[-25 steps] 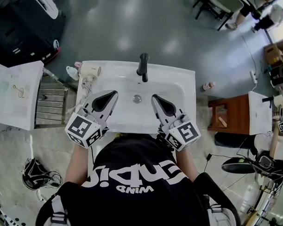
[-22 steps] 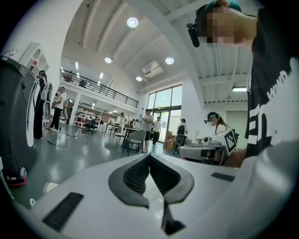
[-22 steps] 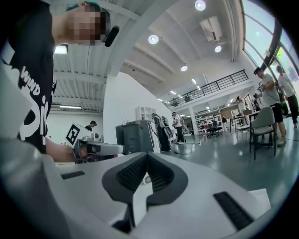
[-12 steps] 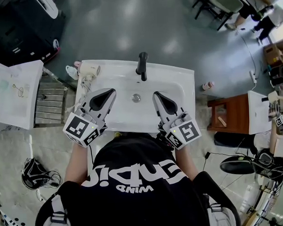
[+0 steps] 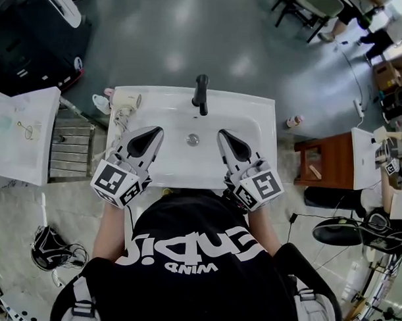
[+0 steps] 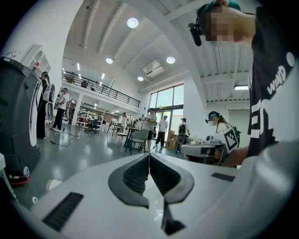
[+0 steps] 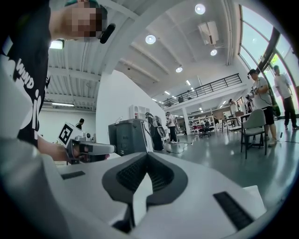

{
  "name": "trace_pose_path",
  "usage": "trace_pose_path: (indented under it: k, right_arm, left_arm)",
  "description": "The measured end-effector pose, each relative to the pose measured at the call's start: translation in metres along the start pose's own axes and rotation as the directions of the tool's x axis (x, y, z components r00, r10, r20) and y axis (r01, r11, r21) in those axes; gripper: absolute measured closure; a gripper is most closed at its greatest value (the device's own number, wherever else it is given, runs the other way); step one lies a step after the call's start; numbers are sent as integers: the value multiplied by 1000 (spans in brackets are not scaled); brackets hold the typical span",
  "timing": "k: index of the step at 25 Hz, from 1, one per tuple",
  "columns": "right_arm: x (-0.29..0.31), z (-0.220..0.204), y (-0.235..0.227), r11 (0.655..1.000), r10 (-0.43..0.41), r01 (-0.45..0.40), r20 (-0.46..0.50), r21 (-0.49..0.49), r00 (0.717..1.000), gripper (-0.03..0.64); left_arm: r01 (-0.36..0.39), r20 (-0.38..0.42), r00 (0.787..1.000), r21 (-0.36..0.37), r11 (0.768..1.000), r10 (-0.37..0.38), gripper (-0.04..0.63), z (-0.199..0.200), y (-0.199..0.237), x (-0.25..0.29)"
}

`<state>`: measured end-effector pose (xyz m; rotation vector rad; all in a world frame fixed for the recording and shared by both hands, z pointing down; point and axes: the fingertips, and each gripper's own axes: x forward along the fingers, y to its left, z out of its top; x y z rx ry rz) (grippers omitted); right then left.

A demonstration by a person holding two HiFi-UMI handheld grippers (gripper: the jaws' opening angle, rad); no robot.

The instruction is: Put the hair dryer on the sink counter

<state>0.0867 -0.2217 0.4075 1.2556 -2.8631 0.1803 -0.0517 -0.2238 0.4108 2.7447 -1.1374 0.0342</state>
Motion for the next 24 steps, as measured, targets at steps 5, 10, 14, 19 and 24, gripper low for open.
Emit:
trace_pose_path:
  k: [5, 10, 14, 19, 24]
  right_arm:
    - [-1, 1, -1, 1000, -8, 8, -6, 0, 1000, 598]
    - [-1, -1, -2, 1000, -12, 12, -12, 2, 1000, 598]
    - [-1, -2, -3, 1000, -13, 13, -15, 5, 1000, 598]
    - [-1, -3, -5, 1000, -15, 16, -17, 8, 1000, 598]
    - [-3, -1, -4, 1000, -15, 15, -16, 9, 1000, 598]
  left_arm:
    - [5, -7, 1000, 2, 1000, -5, 575, 1, -3, 0]
    - [8, -8, 1000, -5, 1000, -8, 575, 0, -3, 2]
    - [8, -16, 1000, -17, 1000, -9, 575, -4, -2, 3]
    - [4, -22, 1000, -25, 1000, -5, 575, -7, 0, 2]
    - [0, -28, 1000, -39, 999, -2, 575, -8, 0, 3]
